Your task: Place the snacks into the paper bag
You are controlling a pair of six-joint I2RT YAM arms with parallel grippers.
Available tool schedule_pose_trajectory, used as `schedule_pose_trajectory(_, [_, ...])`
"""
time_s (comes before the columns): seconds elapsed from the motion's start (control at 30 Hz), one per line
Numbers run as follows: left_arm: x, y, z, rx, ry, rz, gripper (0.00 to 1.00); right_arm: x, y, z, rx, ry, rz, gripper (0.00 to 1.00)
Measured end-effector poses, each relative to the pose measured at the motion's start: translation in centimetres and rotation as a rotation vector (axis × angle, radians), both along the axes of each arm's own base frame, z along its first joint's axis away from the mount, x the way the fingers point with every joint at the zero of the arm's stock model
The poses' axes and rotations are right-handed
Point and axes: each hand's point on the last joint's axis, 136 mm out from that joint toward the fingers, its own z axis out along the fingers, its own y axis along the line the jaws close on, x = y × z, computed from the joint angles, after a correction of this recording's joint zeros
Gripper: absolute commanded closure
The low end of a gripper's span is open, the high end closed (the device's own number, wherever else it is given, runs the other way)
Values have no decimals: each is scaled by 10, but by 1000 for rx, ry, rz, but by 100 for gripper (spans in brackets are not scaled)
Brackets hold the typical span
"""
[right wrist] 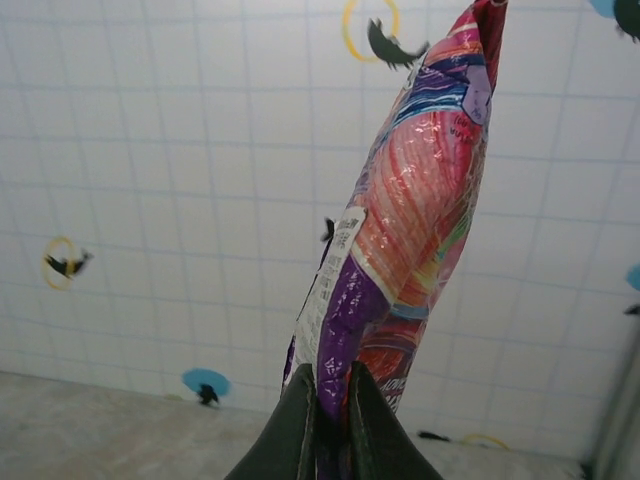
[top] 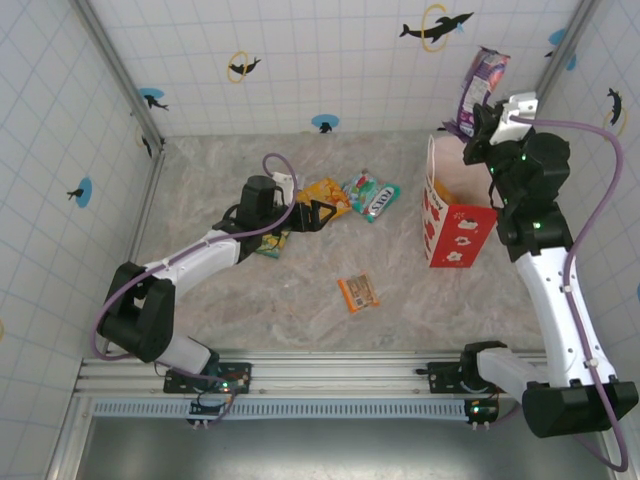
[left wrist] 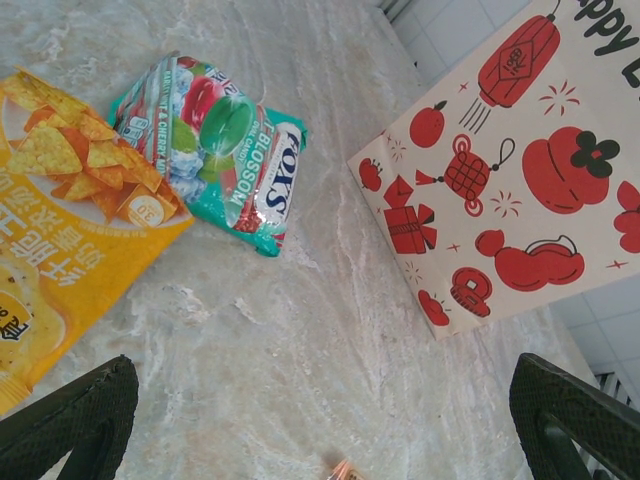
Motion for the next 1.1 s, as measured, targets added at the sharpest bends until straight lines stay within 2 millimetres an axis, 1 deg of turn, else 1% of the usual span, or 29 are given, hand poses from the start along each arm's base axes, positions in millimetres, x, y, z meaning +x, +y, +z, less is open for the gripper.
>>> schedule_pose_trajectory(0.1, [0, 0, -2, 2, 4, 1, 2, 0, -9, -31, -59, 74, -51, 100])
schedule_pose_trajectory(0.2, [0, -1, -4, 4, 12, 3, 2, 3, -15, -56, -109, 132, -84, 100])
schedule_pose_trajectory(0.3, [2, -2, -2, -7, 7, 6, 2, 5, -20, -82, -153, 188, -113, 100])
schedule_pose_trajectory(0.4, [3, -3, -1, -15, 8, 11, 2, 5, -25, -105, -188, 236, -135, 100])
schedule_pose_trajectory(0.47, [3, -2, -1, -13, 7, 16, 2, 5, -27, -113, -203, 254, -144, 100])
schedule_pose_trajectory(0.53, [4, -2, -1, -10, 5, 23, 2, 6, -27, -116, -210, 259, -146, 97])
schedule_pose_trajectory(0.57, [5, -1, -2, -8, 4, 27, 2, 6, -27, -115, -212, 256, -147, 95])
schedule_pose_trajectory(0.63, [6, -1, -2, -7, 2, 31, 2, 6, -27, -115, -212, 254, -147, 85])
schedule_pose_trajectory(0.7, [7, 0, -1, -5, -1, 37, 2, 6, -27, -114, -213, 249, -148, 74])
schedule_pose_trajectory(0.8, [8, 1, -2, -1, -4, 47, 2, 7, -27, -109, -200, 234, -149, 65])
schedule_pose_trajectory(0.93, [9, 1, -2, 1, -6, 51, 2, 5, -27, -109, -188, 234, -150, 62])
schedule_pose_trajectory(1.1, [11, 3, -2, 7, -8, 63, 2, 0, -25, -110, -165, 263, -143, 62])
